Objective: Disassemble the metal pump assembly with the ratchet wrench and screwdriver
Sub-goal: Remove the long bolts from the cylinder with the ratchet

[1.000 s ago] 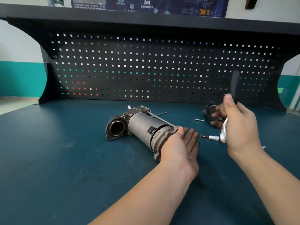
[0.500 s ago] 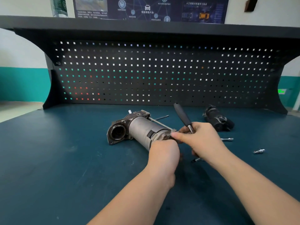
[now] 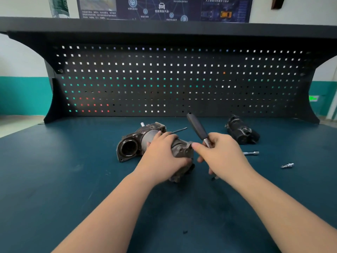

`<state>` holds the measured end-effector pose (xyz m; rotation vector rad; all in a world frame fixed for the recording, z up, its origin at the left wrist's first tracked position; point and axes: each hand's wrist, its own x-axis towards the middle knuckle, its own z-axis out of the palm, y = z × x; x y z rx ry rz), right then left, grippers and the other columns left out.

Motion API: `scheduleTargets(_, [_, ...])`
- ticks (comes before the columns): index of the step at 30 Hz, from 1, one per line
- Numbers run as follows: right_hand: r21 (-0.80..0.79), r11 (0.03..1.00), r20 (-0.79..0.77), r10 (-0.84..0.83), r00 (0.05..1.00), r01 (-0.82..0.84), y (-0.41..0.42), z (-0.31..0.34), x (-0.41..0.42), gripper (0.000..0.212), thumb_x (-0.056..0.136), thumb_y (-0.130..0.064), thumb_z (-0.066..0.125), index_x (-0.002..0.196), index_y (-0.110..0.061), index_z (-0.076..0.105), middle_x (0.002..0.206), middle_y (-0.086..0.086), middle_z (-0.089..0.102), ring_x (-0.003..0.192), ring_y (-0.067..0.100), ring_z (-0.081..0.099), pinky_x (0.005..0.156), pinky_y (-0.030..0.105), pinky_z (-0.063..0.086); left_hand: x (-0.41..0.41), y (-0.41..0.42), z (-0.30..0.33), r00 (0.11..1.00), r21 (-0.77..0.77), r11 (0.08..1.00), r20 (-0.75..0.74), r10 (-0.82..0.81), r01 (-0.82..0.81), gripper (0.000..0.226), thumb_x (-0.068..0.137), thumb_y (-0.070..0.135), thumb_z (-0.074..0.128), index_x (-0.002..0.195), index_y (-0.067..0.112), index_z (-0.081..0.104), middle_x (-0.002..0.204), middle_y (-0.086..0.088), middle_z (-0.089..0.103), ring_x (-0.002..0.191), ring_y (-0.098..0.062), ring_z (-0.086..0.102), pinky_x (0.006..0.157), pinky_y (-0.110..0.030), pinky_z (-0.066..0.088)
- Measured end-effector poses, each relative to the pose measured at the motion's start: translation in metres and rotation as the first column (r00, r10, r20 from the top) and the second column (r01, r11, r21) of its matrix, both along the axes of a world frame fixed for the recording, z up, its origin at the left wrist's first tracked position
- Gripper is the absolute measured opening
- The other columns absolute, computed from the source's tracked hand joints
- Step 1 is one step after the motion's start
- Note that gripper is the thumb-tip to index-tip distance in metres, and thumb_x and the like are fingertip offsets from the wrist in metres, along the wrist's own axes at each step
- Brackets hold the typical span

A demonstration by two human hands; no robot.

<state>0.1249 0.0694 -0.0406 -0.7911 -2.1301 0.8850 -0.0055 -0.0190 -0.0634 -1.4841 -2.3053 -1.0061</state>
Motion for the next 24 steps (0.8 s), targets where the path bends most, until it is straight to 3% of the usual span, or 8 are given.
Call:
scheduleTargets(4, [-0.181, 0.982, 0.047, 0.055, 0.997, -0.045, -0.003, 0.013, 0.021, 0.018, 0.084, -0.018, 0.058, 0.069, -0.008, 0.057, 0.047, 0.000, 0.060, 0.028, 0.011, 0.041, 0.031, 0.014, 0.027, 0.004, 0.002, -0.001, 1.000, 0.018, 1.000, 0.021, 0.017, -0.017, 0.061, 0.073, 0.044, 0.071, 0.124, 0.016, 0.053, 0.129, 0.008, 0.050, 0.133, -0.016, 0.029, 0.110, -0.044, 0.027])
scheduleTargets(10, [-0.499, 0.854, 0.051, 0.196, 0.979, -0.145, -0.005, 0.011, 0.088, 0.031, 0.087, -0.016, 0.055, 0.059, -0.005, 0.062, 0.051, 0.013, 0.055, 0.029, 0.016, 0.031, 0.032, 0.018, 0.026, 0.005, 0.003, -0.005, 0.998, 0.079, 0.996, 0.057, 0.035, -0.040, 0.062, 0.073, 0.043, 0.072, 0.126, 0.017, 0.053, 0.132, 0.007, 0.050, 0.135, -0.014, 0.027, 0.112, -0.044, 0.023])
scheduleTargets(14, [-0.616, 0.780, 0.017, 0.155, 0.988, -0.112, -0.005, 0.008, 0.134, 0.025, 0.072, -0.020, 0.065, 0.051, -0.006, 0.062, 0.047, 0.015, 0.045, 0.026, 0.013, 0.025, 0.033, 0.017, 0.026, 0.004, 0.004, -0.006, 0.998, 0.079, 0.996, 0.046, 0.045, -0.048, 0.064, 0.073, 0.045, 0.071, 0.128, 0.018, 0.052, 0.134, 0.009, 0.049, 0.136, -0.012, 0.026, 0.112, -0.040, 0.023])
scheduleTargets(19, [-0.516, 0.853, 0.036, -0.072, 0.997, 0.080, 0.028, 0.020, 0.120, 0.025, 0.090, -0.010, 0.054, 0.067, 0.000, 0.057, 0.045, 0.007, 0.047, 0.027, 0.012, 0.031, 0.030, 0.017, 0.027, 0.002, 0.003, -0.006, 0.999, 0.072, 0.997, 0.030, 0.033, -0.035, 0.063, 0.072, 0.048, 0.071, 0.125, 0.019, 0.054, 0.130, 0.010, 0.052, 0.136, -0.012, 0.029, 0.111, -0.041, 0.026])
scheduleTargets(24, [-0.214, 0.960, 0.110, -0.158, 0.981, 0.179, 0.062, 0.017, 0.034, 0.024, 0.091, -0.010, 0.048, 0.070, -0.005, 0.055, 0.053, 0.006, 0.055, 0.034, 0.013, 0.046, 0.032, 0.014, 0.031, 0.000, 0.001, -0.007, 0.999, 0.095, 0.995, -0.019, 0.034, -0.033, 0.064, 0.068, 0.054, 0.070, 0.122, 0.024, 0.055, 0.127, 0.014, 0.052, 0.130, -0.010, 0.035, 0.108, -0.039, 0.029])
